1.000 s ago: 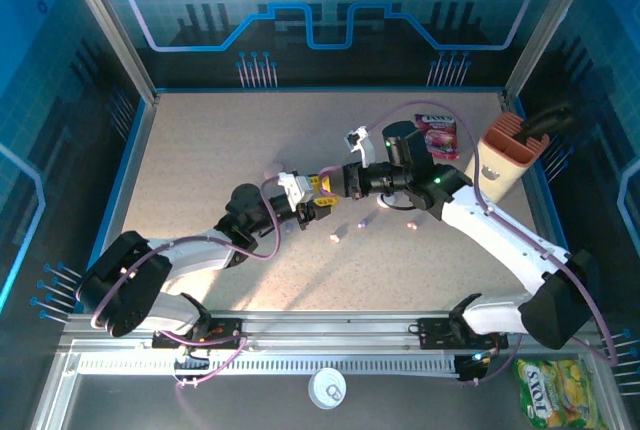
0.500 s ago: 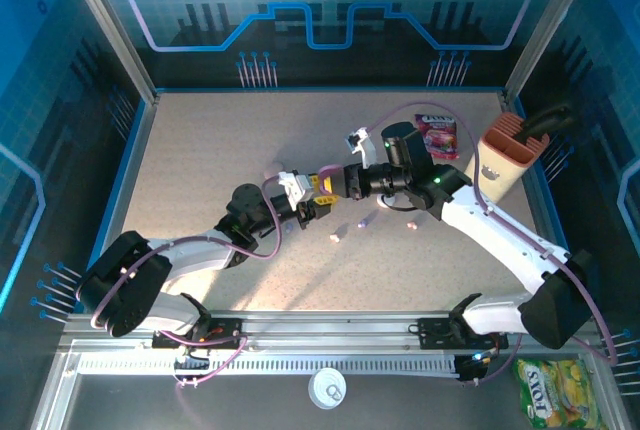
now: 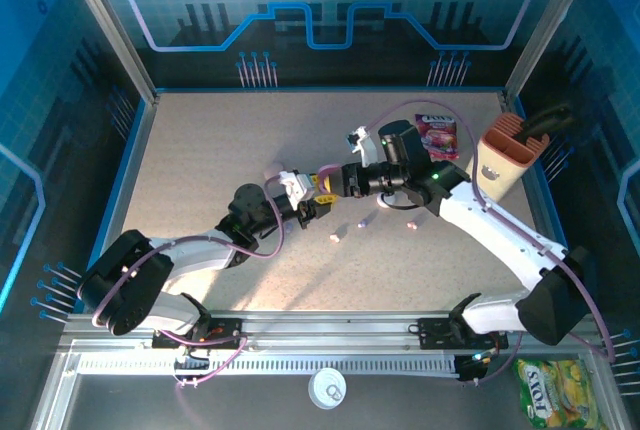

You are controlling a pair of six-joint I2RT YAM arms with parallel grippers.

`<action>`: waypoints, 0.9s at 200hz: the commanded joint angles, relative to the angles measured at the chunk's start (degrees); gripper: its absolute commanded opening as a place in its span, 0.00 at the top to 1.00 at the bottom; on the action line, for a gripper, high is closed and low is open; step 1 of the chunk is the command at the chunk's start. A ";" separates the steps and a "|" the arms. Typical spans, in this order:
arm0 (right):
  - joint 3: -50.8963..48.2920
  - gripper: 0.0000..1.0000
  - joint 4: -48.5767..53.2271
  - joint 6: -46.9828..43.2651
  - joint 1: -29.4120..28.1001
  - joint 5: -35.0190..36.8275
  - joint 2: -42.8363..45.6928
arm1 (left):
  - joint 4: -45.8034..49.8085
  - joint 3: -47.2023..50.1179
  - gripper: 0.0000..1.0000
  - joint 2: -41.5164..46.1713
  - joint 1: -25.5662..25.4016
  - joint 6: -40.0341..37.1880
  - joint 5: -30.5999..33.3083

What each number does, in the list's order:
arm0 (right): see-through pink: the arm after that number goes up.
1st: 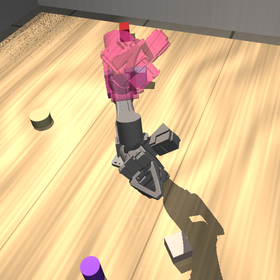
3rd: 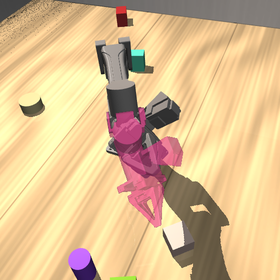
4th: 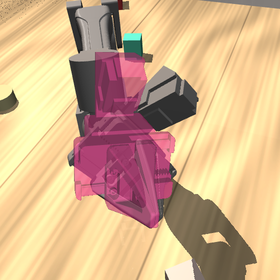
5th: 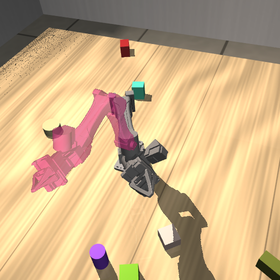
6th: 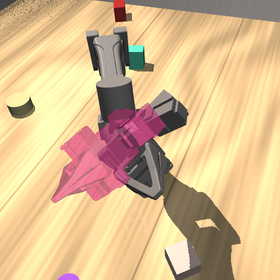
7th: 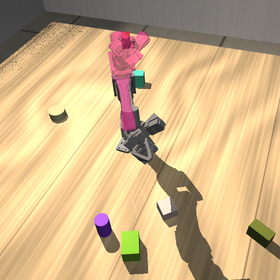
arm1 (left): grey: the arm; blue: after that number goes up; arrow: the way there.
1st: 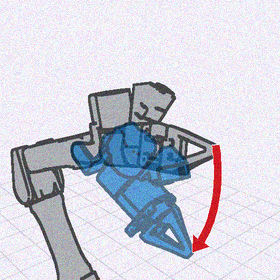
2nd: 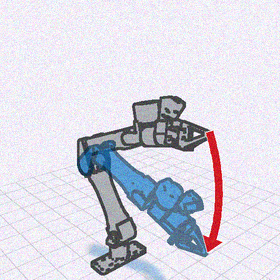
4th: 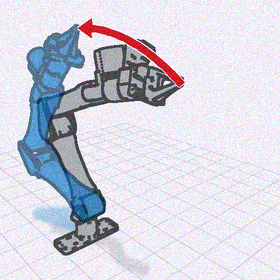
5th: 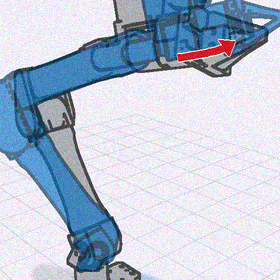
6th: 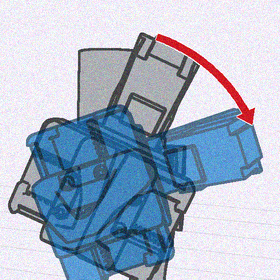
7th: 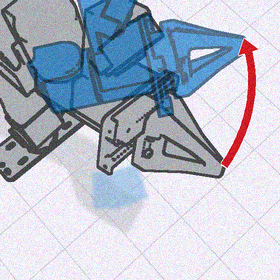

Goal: Insert the wireless bluetooth earbuds into the charging case

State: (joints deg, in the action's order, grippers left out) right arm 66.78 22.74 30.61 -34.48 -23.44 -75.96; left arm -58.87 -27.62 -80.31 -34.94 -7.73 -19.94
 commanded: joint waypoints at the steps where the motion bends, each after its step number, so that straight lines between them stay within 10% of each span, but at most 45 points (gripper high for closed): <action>1: 1.24 0.60 2.92 -0.80 0.54 3.86 1.51 | -3.90 -0.34 0.71 1.07 -0.49 -1.41 -1.03; 180: 9.16 0.69 7.64 -5.61 0.99 2.52 -5.19 | 1.13 1.23 0.71 3.67 -0.72 -6.38 0.72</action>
State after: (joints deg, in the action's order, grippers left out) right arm 76.12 28.40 25.63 -33.67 -19.53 -81.45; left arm -56.34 -26.61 -78.67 -35.11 -15.14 -21.63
